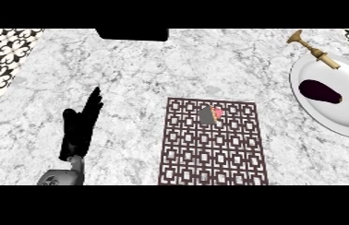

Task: Pick the eggplant from the placemat and place it in the plate

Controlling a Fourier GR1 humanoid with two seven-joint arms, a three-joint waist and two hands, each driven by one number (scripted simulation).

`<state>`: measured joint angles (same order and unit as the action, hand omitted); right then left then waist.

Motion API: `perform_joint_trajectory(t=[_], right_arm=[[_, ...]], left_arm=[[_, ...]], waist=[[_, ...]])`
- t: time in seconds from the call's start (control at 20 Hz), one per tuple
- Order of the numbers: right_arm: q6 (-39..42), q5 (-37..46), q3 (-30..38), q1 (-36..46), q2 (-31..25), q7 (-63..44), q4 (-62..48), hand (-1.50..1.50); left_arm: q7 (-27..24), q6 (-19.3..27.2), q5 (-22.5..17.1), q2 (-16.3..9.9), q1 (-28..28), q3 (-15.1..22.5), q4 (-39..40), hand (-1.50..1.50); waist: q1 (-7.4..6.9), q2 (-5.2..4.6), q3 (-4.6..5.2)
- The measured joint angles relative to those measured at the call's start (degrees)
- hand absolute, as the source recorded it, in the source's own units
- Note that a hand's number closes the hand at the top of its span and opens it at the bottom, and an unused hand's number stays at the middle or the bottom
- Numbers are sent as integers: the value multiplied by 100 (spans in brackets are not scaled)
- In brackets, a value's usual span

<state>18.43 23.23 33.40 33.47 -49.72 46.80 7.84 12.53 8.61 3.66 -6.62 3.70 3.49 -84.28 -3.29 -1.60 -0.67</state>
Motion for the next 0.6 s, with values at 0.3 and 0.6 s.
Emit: perform_joint_trajectory(t=[0.3, 0.6], right_arm=[[-103, -120, 148, -64, -141, -53, -48, -150], [-185, -141, 197, -164, -209, -22, -61, -150]], left_arm=[[-16, -47, -12, -26, -12, -10, -2, 0], [3, 2, 24, 67, 5, 50, -3, 0]], waist=[[-13, -8, -3], [-30, -23, -11]])
